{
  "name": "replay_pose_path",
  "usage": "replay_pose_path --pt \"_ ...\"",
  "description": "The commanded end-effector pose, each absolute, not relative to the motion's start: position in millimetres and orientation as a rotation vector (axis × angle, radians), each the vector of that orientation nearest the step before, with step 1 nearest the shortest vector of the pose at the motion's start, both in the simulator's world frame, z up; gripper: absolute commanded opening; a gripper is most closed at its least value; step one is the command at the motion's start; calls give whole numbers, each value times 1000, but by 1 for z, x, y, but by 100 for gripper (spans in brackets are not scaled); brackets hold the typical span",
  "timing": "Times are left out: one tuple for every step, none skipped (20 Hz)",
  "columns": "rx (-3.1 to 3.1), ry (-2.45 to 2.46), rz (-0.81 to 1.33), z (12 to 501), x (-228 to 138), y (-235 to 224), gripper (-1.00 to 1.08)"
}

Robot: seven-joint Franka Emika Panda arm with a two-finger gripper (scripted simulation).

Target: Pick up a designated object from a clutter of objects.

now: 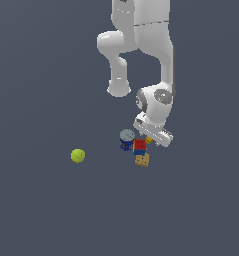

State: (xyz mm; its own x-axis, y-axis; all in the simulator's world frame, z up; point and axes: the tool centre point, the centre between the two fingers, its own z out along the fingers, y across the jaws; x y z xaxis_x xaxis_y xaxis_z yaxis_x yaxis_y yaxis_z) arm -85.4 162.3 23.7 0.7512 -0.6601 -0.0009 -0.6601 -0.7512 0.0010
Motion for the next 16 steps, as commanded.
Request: replay_pose_path --pt "2940 -1108 -1 22 -85 162 -100" --pt "2940 -1108 -1 22 -85 162 -100" --pt "2940 -1108 -1 22 -85 162 -100" --pt "2940 -1108 -1 22 -85 162 -100" --pt "2940 -1108 -1 22 -85 162 -100" --pt "2940 -1108 -1 22 -85 162 -100" --pt "2940 -1108 -1 22 -85 162 -100" --pt "2940 -1108 -1 22 -85 162 -100" --pt "2940 -1108 -1 22 -85 162 -100" --pt "2940 -1108 -1 22 -85 162 -100" --pt "2940 -1108 0 23 -85 163 -100" --pt "2940 -1108 0 23 -85 162 -100" --pt "2940 -1108 0 24 -85 162 -100" --pt "2940 -1108 0 24 -85 161 -100" --pt "2940 -1108 0 26 -85 160 -100" --pt "2940 -1108 0 27 -85 158 -100"
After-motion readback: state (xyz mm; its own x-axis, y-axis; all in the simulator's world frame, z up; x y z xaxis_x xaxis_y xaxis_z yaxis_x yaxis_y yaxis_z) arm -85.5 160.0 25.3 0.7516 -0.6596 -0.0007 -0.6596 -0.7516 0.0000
